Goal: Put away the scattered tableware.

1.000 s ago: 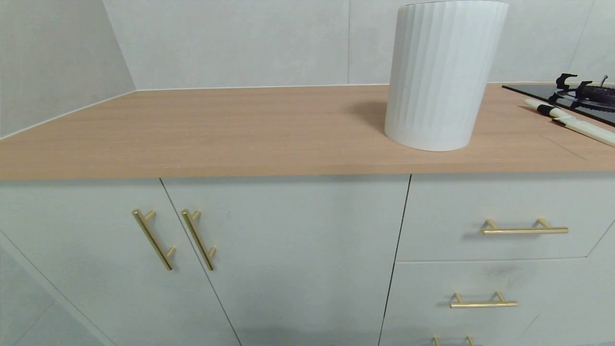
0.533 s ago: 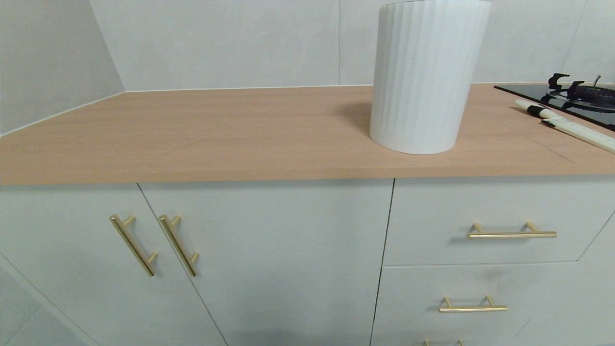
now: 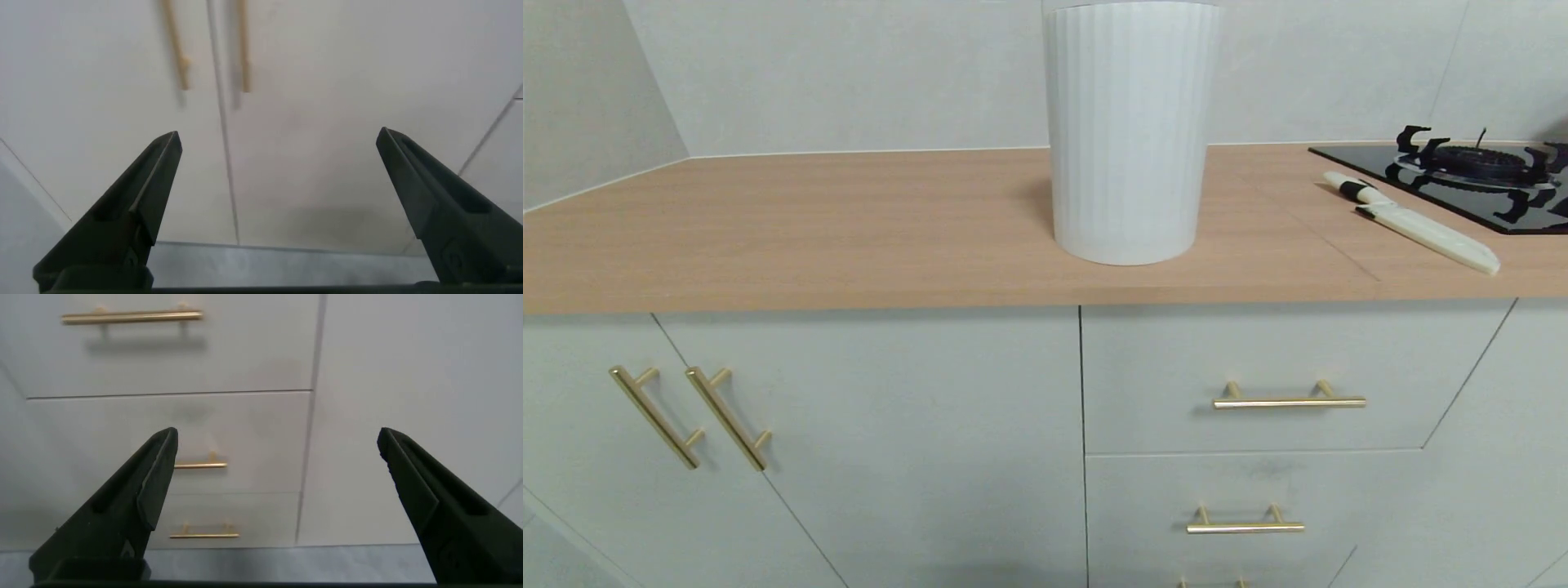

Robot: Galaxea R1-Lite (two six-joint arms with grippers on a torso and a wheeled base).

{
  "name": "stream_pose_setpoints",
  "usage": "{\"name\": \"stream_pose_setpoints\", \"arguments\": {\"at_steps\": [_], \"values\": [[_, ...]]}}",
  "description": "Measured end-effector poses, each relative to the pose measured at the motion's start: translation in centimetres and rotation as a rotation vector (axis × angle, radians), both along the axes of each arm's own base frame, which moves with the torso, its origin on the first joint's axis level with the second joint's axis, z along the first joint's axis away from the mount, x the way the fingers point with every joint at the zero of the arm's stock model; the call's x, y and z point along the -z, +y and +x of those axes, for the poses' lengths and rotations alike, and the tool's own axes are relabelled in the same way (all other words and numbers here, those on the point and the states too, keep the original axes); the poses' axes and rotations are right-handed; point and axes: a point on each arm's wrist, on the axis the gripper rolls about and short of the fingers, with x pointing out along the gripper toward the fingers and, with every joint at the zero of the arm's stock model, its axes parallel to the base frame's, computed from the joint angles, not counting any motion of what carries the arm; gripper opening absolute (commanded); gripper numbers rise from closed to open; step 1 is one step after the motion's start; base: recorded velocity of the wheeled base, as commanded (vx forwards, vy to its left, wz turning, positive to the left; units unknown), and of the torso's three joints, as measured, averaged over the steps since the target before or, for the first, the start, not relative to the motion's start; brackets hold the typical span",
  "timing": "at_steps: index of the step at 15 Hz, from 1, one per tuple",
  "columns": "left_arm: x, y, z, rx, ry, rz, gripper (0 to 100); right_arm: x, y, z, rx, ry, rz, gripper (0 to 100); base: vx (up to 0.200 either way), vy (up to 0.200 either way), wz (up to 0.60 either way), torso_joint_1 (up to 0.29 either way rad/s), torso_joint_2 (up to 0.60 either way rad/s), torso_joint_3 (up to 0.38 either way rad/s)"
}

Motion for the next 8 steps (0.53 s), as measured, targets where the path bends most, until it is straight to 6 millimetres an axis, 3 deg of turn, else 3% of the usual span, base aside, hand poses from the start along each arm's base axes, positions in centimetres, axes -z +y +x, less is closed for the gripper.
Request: {"name": "stream_pose_setpoints", "arguments": {"at_steps": [1,8], "values": [[0.0,0.0,0.0,0.0,0.0,0.0,100,0.0,0.0,0.0,0.0,0.0,0.0,100,0.0,-0.2,0.0,0.002,0.0,-0.002],[0.0,0.0,0.0,0.0,0.0,-0.003,100,0.0,0.0,0.0,0.0,0.0,0.0,100,0.0,0.0,0.0,0.0,0.0,0.0]]}}
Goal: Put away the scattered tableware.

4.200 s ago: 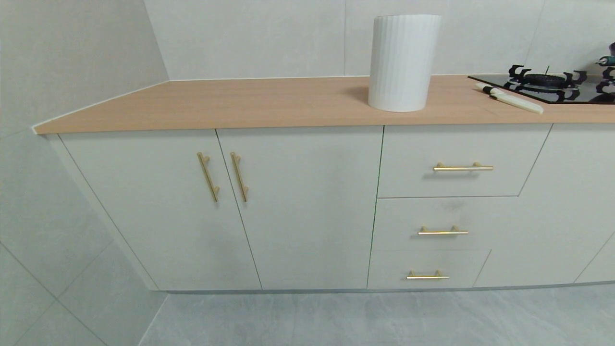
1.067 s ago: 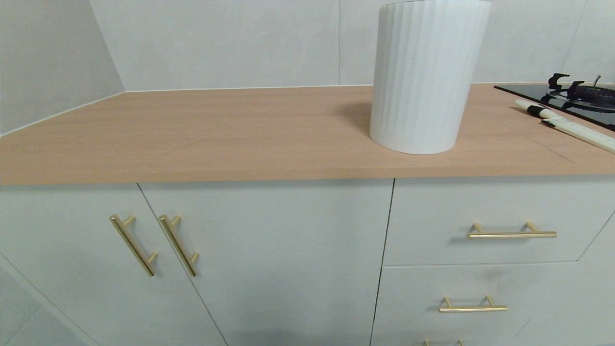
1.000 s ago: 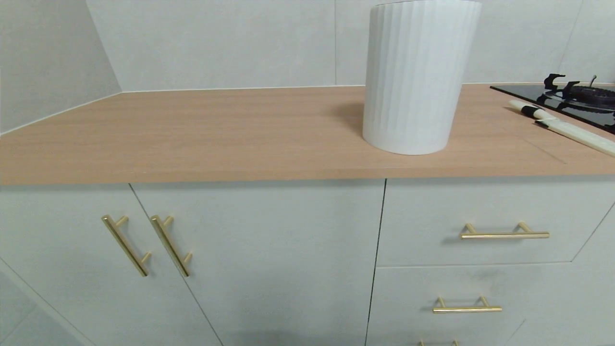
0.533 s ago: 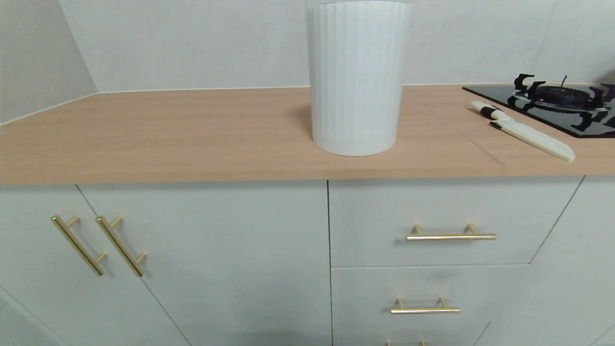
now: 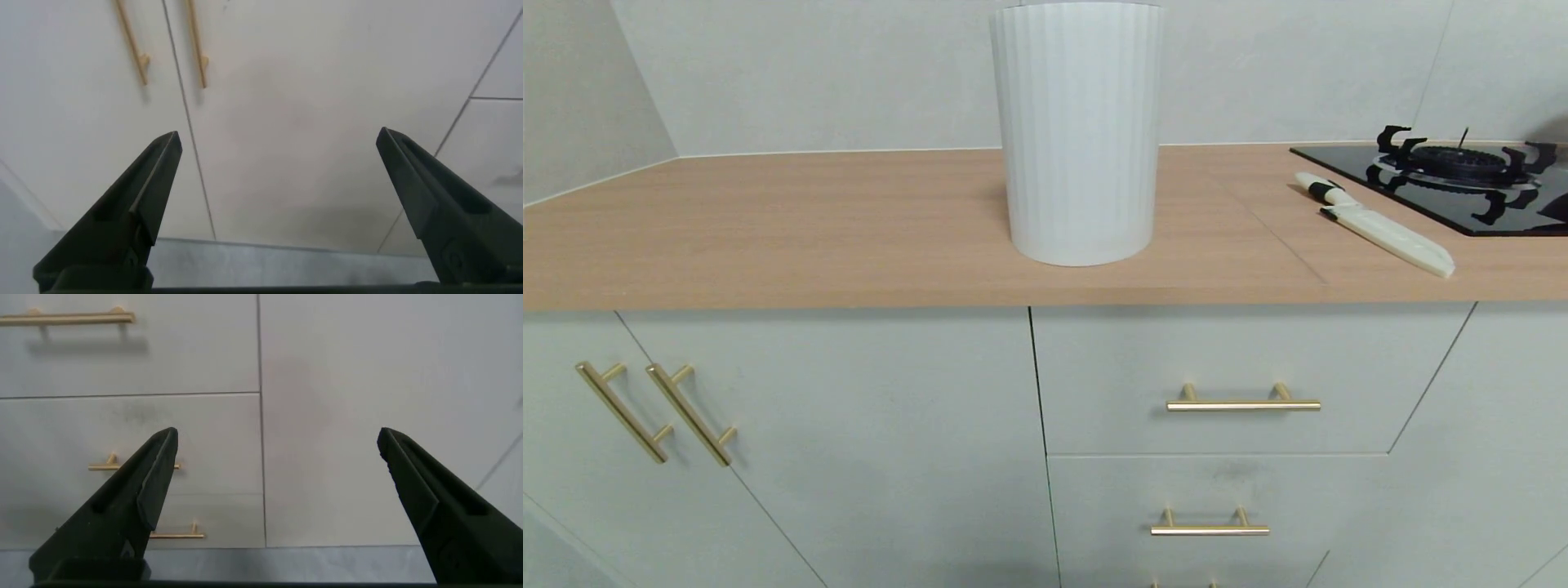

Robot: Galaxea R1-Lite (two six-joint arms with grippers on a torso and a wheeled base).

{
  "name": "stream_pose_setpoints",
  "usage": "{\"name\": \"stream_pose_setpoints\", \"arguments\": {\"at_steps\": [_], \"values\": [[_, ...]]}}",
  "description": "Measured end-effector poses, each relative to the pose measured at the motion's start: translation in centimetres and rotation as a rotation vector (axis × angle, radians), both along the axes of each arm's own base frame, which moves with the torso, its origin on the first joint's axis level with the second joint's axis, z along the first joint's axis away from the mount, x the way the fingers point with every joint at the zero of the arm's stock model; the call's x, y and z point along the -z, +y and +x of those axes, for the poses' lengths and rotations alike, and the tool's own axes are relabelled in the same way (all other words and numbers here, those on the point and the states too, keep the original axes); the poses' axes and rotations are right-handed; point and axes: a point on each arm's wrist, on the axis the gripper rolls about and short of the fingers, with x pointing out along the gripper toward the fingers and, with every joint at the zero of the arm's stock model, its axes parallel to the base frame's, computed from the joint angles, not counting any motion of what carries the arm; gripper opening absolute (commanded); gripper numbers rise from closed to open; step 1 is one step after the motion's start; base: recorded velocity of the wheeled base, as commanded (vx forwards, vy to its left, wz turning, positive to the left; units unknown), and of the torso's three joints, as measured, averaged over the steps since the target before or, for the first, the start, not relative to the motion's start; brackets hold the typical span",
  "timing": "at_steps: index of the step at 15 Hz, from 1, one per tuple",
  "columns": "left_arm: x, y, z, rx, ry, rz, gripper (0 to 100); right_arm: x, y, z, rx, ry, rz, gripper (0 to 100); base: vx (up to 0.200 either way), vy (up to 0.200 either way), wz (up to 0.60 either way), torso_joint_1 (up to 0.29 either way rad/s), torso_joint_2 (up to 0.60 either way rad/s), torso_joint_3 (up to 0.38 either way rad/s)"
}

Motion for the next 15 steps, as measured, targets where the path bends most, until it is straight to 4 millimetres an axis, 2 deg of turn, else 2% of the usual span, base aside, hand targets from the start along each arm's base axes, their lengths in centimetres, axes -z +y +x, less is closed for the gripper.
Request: {"name": "stream_pose_setpoints", "arguments": {"at_steps": [3,6,13,15], "values": [[0.0,0.0,0.0,0.0,0.0,-0.001,100,0.0,0.0,0.0,0.0,0.0,0.0,100,0.0,0.0,0.0,0.0,0.0,0.0],[-0.01,0.0,0.0,0.0,-0.001,-0.001,100,0.0,0.0,0.0,0.0,0.0,0.0,100,0.2,0.0,0.0,0.002,0.0,0.004],[0.0,0.0,0.0,0.0,0.0,-0.001,100,0.0,0.0,0.0,0.0,0.0,0.0,100,0.0,0.0,0.0,0.0,0.0,0.0],[0.0,0.0,0.0,0.0,0.0,-0.001,100,0.0,0.0,0.0,0.0,0.0,0.0,100,0.0,0.0,0.0,0.01,-0.21,-0.212]]}}
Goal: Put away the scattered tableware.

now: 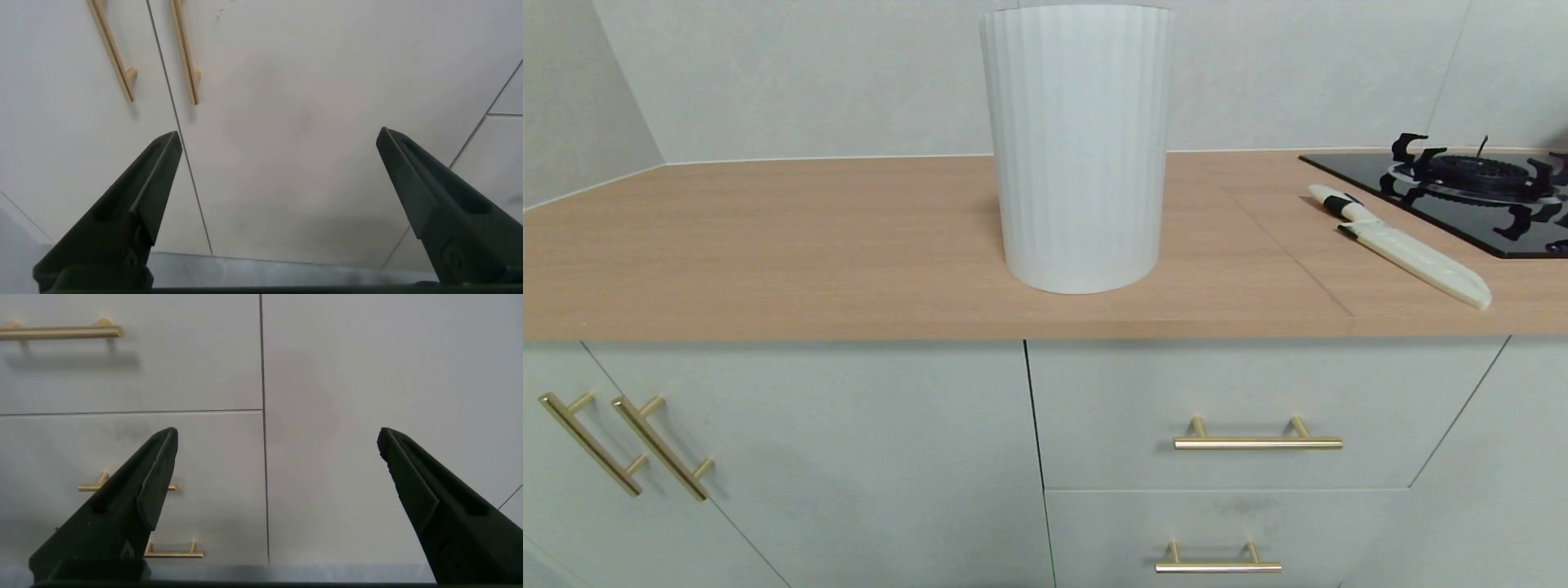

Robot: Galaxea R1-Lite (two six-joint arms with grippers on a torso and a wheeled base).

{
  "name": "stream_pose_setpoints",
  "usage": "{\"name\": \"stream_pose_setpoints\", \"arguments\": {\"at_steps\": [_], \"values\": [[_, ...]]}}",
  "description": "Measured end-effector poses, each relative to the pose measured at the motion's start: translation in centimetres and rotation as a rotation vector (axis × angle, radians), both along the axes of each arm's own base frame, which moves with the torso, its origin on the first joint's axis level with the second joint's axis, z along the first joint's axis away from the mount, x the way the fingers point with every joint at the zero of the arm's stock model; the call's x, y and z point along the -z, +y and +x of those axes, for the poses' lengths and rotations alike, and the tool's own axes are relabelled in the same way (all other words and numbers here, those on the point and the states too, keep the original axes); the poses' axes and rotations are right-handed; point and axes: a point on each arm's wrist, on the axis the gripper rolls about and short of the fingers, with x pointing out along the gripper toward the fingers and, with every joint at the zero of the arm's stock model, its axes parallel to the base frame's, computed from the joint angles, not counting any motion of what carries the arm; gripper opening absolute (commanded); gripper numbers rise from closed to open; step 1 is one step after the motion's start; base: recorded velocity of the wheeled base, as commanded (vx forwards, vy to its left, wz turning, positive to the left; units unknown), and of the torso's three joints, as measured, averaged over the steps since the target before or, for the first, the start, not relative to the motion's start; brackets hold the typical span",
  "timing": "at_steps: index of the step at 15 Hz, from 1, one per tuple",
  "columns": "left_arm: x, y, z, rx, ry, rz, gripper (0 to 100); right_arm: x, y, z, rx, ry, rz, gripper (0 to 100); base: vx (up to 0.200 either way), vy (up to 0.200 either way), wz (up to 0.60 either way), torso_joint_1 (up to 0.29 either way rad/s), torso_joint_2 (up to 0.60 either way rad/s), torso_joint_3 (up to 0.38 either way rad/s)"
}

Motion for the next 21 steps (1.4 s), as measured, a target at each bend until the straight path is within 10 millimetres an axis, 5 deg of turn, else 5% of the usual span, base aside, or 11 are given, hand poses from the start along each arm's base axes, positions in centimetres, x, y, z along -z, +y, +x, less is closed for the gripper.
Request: {"name": "stream_pose_setpoints", "arguments": {"at_steps": [21], "values": [[-0.02,0.0,0.0,0.0,-0.001,0.0,100,0.0,0.0,0.0,0.0,0.0,0.0,100,0.0,0.0,0.0,0.138,-0.46,-0.324]]}}
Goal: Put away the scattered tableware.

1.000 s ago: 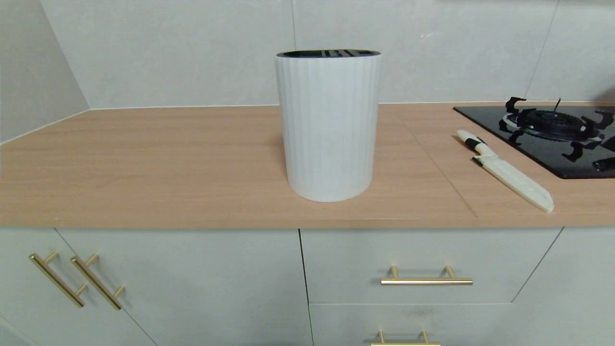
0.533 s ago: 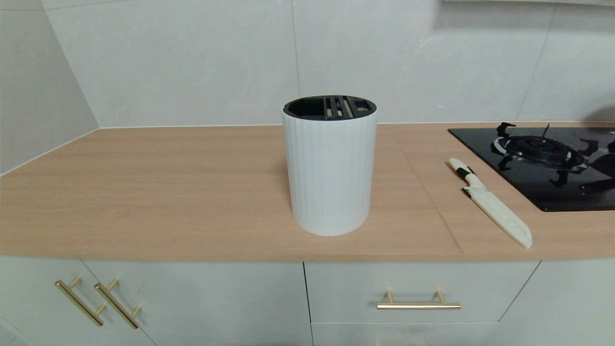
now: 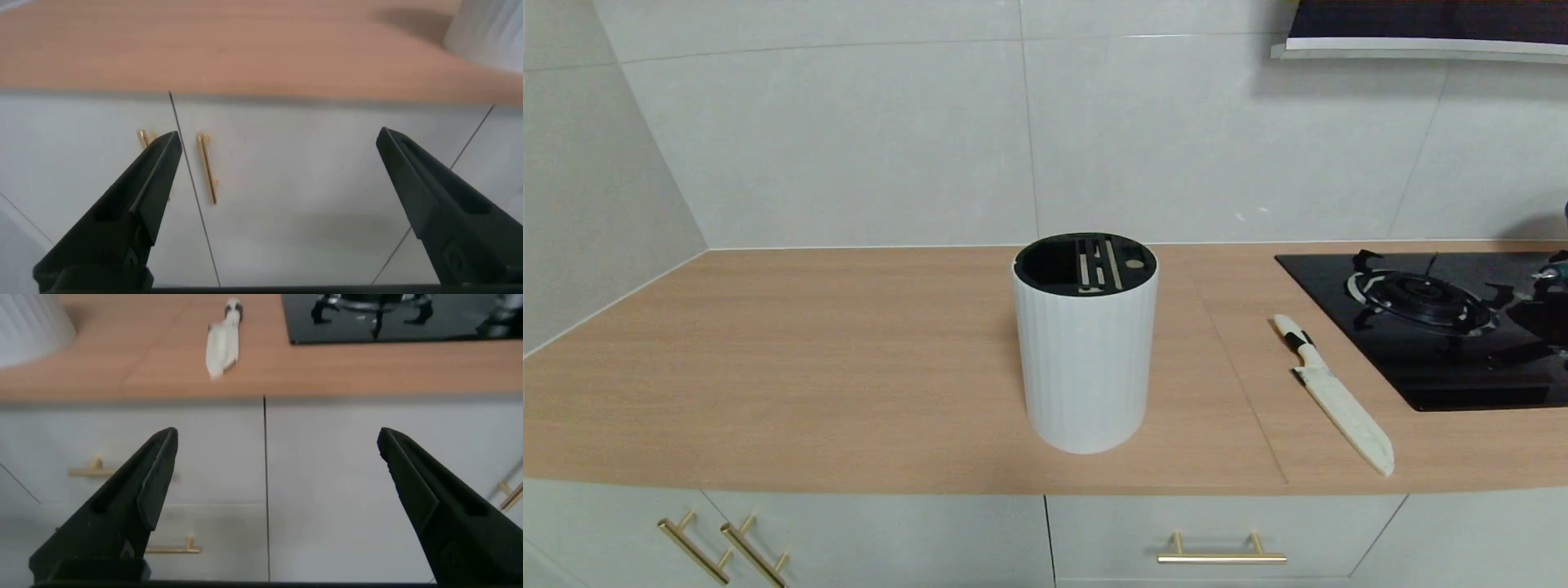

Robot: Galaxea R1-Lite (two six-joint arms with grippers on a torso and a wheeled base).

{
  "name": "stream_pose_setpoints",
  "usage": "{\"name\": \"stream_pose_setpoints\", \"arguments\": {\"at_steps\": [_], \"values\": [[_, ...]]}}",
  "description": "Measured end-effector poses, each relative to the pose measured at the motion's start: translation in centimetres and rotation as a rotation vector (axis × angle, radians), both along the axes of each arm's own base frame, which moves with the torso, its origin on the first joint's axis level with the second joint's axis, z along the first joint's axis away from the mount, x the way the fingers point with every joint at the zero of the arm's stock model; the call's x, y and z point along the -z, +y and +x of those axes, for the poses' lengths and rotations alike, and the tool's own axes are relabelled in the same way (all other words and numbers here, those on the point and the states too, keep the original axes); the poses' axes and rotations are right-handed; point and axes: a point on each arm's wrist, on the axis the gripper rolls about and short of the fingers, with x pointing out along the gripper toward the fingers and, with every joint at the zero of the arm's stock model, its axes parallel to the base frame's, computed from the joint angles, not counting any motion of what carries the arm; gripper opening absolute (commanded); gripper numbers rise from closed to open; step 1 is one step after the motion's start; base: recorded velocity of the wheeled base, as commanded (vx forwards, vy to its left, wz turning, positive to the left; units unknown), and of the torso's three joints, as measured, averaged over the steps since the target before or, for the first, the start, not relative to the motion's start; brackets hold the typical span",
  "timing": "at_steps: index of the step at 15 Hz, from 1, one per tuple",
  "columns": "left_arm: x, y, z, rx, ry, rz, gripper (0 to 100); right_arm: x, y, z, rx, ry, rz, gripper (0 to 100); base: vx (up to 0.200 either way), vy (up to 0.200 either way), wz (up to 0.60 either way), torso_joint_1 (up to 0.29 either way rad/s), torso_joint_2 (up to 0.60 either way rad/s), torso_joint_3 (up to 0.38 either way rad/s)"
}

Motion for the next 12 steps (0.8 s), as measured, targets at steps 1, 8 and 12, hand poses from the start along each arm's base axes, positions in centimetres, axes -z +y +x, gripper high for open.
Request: {"name": "stream_pose_setpoints", "arguments": {"at_steps": [1,8,12], "values": [[0.01,0.0,0.0,0.0,0.0,0.0,100,0.0,0.0,0.0,0.0,0.0,0.0,100,0.0,0.0,0.0,0.212,-0.53,-0.315],[-0.01,0.0,0.0,0.0,0.0,0.0,100,0.0,0.0,0.0,0.0,0.0,0.0,100,0.0,0.0,0.0,0.241,-0.55,-0.318],[0.01,0.0,0.0,0.0,0.0,0.0,100,0.0,0.0,0.0,0.001,0.0,0.0,100,0.0,0.0,0.0,0.266,-0.58,-0.32]]}}
